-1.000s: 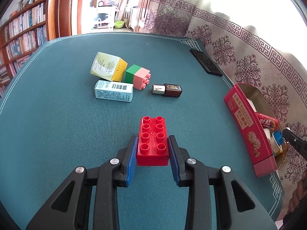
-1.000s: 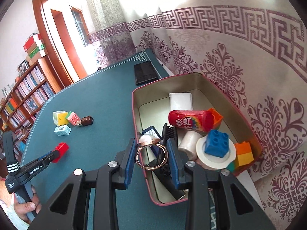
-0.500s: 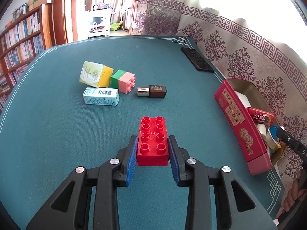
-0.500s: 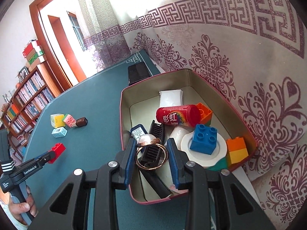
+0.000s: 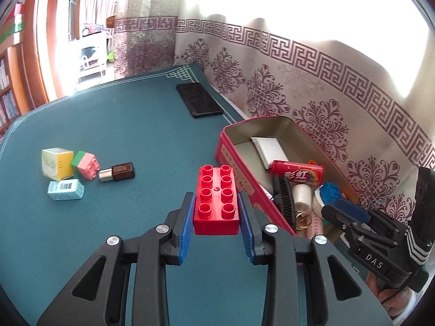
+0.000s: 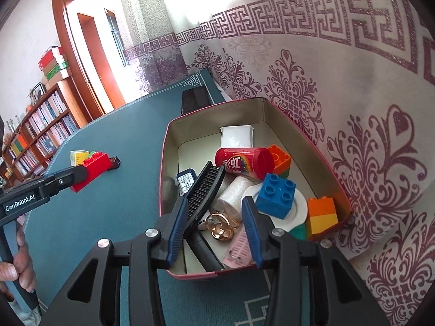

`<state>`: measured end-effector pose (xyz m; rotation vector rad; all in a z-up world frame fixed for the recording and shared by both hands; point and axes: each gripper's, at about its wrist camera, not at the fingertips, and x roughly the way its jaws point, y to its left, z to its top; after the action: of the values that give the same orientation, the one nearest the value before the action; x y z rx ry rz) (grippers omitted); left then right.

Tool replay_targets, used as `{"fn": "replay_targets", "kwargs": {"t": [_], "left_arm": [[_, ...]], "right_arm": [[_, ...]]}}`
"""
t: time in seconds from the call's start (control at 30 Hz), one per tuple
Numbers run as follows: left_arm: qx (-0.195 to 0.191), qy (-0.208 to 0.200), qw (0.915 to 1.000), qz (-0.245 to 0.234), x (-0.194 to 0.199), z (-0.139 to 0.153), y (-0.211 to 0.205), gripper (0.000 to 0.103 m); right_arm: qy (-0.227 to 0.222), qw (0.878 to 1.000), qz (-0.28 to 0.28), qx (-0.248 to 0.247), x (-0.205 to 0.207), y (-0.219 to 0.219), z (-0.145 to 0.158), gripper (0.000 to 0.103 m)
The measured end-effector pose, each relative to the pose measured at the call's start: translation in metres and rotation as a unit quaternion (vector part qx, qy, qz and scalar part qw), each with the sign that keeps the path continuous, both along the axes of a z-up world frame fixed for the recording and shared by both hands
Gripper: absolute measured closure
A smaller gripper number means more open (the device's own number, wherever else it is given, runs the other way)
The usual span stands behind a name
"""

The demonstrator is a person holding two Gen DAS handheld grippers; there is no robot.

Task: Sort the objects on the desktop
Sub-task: 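Carry the red block and gold ring into the red tin and release both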

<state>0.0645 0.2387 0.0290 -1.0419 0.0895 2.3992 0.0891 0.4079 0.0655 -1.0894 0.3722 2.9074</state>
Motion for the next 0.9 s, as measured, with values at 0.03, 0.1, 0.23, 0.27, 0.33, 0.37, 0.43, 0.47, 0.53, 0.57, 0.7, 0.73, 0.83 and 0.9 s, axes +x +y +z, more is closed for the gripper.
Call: {"fn": "replay_targets", "kwargs": {"t": [0.03, 0.1, 0.23, 0.27, 0.33, 0.37, 0.43, 0.47, 0.53, 0.57, 0.7, 0.73, 0.83, 0.9], "left_arm": [[0.001, 0.000, 1.0000, -0.007, 0.000, 0.000, 0.006, 0.069], [0.001, 0.001, 0.9999, -0.015, -0.002, -0.002, 0.020, 0.069], [0.007, -0.017, 0.9993, -0.033, -0.010, -0.009, 0.044, 0.069], [0.007, -0.020, 0.9991, -0.037, -0.011, -0.011, 0.049, 0.069], [0.007, -0.021, 0.9986, -0.048, -0.014, -0.009, 0.064, 0.069], [0.007, -0.020, 0.9985, -0.051, -0.015, -0.009, 0.071, 0.069], [0.012, -0.021, 0.9979, -0.060, -0.018, -0.008, 0.080, 0.069], [0.018, -0.023, 0.9975, -0.064, -0.019, -0.008, 0.084, 0.068], [0.026, -0.041, 0.9963, -0.071, -0.023, -0.011, 0.090, 0.064], [0.029, -0.055, 0.9954, -0.073, -0.025, -0.014, 0.091, 0.053], [0.037, -0.063, 0.9954, -0.062, -0.027, -0.021, 0.082, 0.043], [0.036, -0.064, 0.9957, -0.056, -0.028, -0.022, 0.079, 0.043], [0.033, -0.065, 0.9966, -0.038, -0.031, -0.024, 0.070, 0.043], [0.027, -0.063, 0.9973, -0.028, -0.033, -0.026, 0.065, 0.043]], "right_arm": [[0.001, 1.000, -0.002, -0.001, 0.001, 0.002, 0.000, 0.058], [0.003, 1.000, -0.004, -0.001, 0.003, 0.005, -0.001, 0.058], [0.008, 1.000, -0.008, -0.001, 0.006, 0.006, -0.001, 0.058], [0.008, 1.000, -0.006, 0.001, 0.006, 0.005, -0.001, 0.058], [0.011, 1.000, -0.004, 0.008, 0.007, 0.003, 0.000, 0.058], [0.013, 1.000, -0.003, 0.011, 0.007, 0.002, 0.000, 0.057], [0.015, 1.000, -0.004, 0.011, 0.007, 0.002, 0.001, 0.055], [0.016, 1.000, -0.006, 0.009, 0.007, 0.003, 0.002, 0.053], [0.017, 1.000, -0.012, 0.005, 0.008, 0.006, 0.002, 0.049], [0.017, 1.000, -0.015, 0.003, 0.007, 0.007, 0.001, 0.046], [0.020, 1.000, -0.021, 0.003, 0.008, 0.007, 0.002, 0.037], [0.022, 1.000, -0.021, 0.005, 0.008, 0.006, 0.003, 0.035], [0.024, 0.999, -0.021, 0.007, 0.009, 0.005, 0.003, 0.033], [0.023, 1.000, -0.020, 0.007, 0.008, 0.003, 0.002, 0.032]]}}
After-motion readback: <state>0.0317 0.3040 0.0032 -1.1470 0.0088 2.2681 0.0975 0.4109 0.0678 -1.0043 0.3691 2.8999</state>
